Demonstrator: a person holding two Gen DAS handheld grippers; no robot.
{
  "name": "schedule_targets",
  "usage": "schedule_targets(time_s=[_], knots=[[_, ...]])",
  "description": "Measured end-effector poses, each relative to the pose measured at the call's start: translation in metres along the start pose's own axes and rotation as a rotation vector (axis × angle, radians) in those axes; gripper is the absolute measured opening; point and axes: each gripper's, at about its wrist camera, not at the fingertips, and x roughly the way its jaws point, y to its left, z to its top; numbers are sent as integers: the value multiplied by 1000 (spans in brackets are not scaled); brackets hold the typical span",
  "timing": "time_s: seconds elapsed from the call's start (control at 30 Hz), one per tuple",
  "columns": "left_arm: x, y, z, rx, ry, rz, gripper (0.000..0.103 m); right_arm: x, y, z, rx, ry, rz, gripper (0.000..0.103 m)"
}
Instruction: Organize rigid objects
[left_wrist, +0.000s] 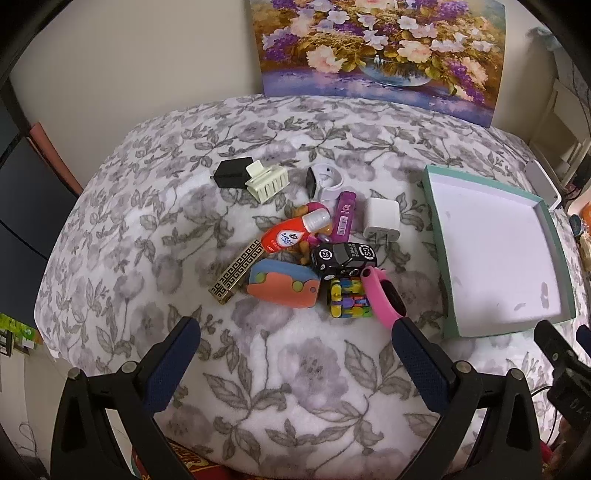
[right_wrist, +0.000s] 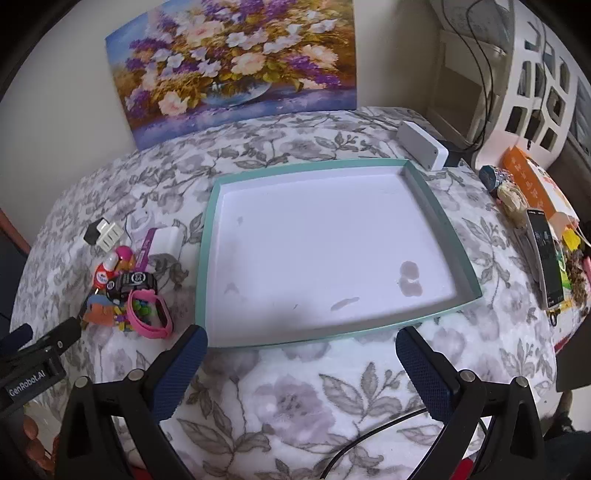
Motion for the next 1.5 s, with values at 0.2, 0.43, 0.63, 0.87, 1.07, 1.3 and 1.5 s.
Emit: schedule_targets(time_s=[0.2,0.43,0.63,0.87,1.07,1.3,1.5], knots=[[-1,4,0,-10,-1,-4,103,3,5,-1,-22,-3,-16,103],[11,8,0,-31,60,-44,103,5,8,-2,-32,-8,-23,103],[11,10,2,-34,64,-37,103,5,6,-1,-19,-17,-38,103],[9,10,10,-31,90,-63,103,6,8,-1,-29,-18,-58,103],[8,2,16,-22,89,-83,103,8,11,-1,-38,-16,-67,103],[9,0,20,-37,76,-65,103,10,12,-1,-41,-9,-75,103],[17,1,19,-43,72,-44,103,12,14,-1,-54,-4,-83,103]])
